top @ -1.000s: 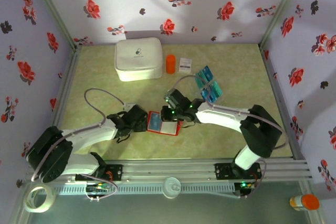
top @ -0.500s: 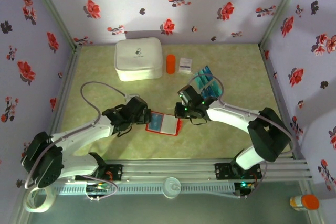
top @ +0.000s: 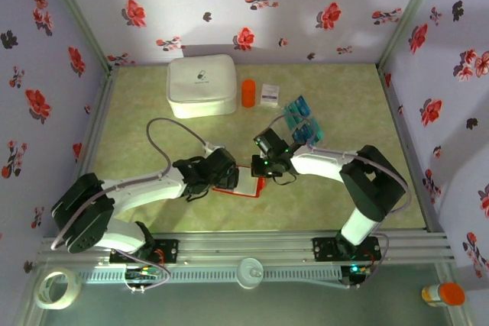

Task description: Put the credit cards into the card holder

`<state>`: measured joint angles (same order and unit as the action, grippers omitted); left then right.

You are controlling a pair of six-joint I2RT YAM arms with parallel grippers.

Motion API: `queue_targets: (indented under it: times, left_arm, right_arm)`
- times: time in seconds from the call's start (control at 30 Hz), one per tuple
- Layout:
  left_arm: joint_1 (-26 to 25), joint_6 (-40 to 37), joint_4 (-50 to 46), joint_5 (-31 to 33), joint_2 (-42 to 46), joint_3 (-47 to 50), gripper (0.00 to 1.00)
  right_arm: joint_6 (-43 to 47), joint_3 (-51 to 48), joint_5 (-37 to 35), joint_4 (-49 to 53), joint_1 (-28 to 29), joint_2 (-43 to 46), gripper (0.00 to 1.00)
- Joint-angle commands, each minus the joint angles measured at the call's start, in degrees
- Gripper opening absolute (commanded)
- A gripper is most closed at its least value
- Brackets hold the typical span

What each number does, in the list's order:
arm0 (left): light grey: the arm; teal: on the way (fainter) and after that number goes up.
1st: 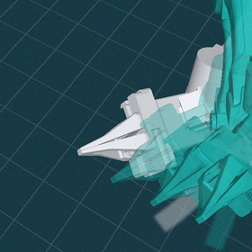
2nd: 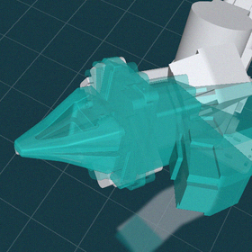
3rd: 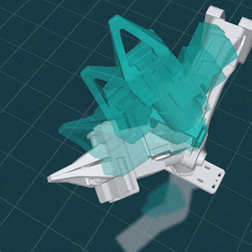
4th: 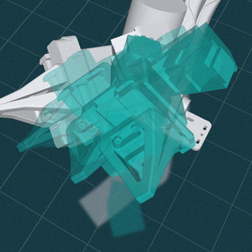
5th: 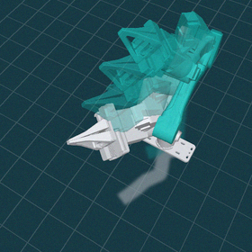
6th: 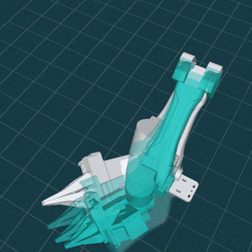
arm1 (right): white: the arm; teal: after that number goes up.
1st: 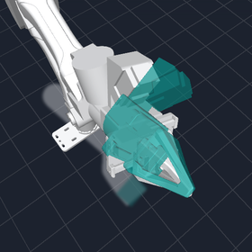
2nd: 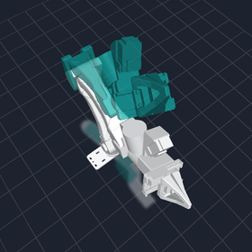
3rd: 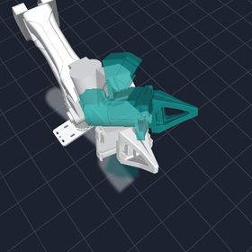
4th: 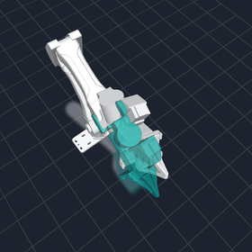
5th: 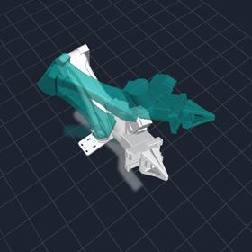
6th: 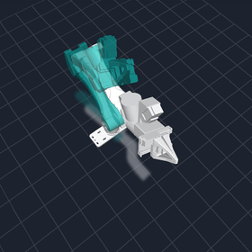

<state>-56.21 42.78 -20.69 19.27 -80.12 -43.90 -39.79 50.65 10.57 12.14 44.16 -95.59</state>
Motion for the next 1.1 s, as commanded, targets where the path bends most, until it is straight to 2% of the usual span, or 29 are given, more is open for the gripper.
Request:
queue_targets:
  times: [0.0,0.83,1.07]
  left_arm:
    - [-1.0,1.4,1.6,0.3,-1.5,-0.5,0.97]
    - [-2.6,2.4,7.2,0.2,-6.7,3.3,0.98]
    - [-3.1,3.1,7.8,0.3,-1.8,4.8,0.99]
  right_arm:
    - [0.2,1.1,1.3,-1.5,-0.2,-1.9,0.08]
    - [-3.1,0.1,2.9,-5.7,0.1,-4.2,0.06]
    - [-3.3,0.1,2.8,-5.6,0.3,-4.1,0.06]
